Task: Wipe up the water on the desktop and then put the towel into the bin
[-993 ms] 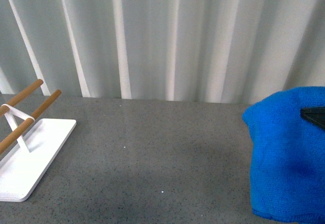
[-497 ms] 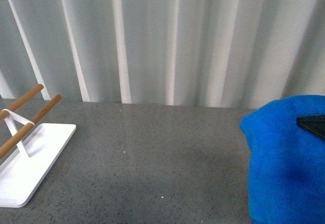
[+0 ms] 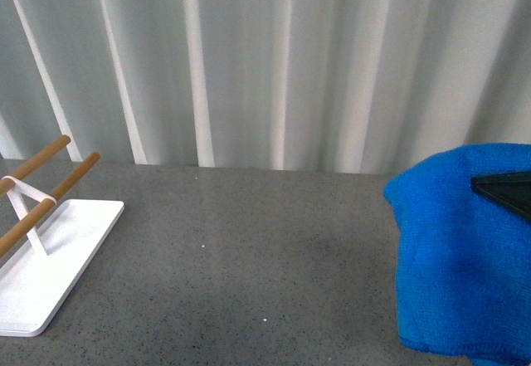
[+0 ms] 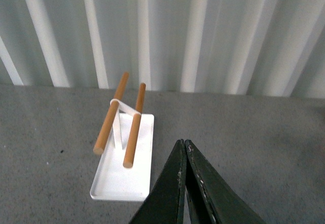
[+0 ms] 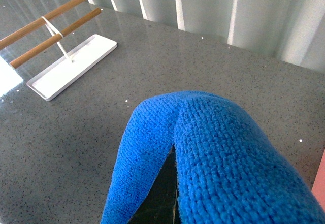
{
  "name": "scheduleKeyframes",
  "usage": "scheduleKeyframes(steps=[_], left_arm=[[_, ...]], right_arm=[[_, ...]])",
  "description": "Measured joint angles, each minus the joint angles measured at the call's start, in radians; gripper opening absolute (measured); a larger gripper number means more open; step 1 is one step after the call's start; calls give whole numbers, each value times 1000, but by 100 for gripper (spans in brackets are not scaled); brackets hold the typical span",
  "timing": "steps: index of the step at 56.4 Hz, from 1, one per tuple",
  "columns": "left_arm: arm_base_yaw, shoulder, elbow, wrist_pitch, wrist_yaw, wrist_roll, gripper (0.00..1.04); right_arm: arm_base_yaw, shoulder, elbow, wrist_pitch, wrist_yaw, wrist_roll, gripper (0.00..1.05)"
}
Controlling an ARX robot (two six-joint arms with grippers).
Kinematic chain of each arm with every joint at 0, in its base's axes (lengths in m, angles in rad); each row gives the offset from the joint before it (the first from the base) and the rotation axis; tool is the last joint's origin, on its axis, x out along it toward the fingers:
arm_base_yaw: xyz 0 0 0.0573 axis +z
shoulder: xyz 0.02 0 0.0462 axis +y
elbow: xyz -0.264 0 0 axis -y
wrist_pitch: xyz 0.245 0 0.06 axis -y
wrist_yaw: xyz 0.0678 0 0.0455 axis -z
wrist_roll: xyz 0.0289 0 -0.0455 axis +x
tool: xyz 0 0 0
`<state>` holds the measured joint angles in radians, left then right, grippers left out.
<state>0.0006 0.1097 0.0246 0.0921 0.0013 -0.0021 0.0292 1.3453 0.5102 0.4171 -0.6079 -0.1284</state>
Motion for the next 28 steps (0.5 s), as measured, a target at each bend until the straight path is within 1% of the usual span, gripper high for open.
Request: scheduleKeyframes(steps=[1,3,12,19,21,28], left_arm=[[0,-41,0,-55,1,0,4],[0,-86,0,-85,0,0,4],[0,-105,0,-91,0,0,4],[0,-106,0,-91,0,0,4],[0,-106,0,-91,0,0,8],[0,-106,0,-92,0,0,29]], right_arm=[[2,6,5,0,2,0,3],[6,23,19,0,9,2,3],[33,87,81,3,54,11,3],[73,182,169,-39,135,43,3],[91,223,209,-72,167,58,3],[145,360,329,-178,245,103,3]])
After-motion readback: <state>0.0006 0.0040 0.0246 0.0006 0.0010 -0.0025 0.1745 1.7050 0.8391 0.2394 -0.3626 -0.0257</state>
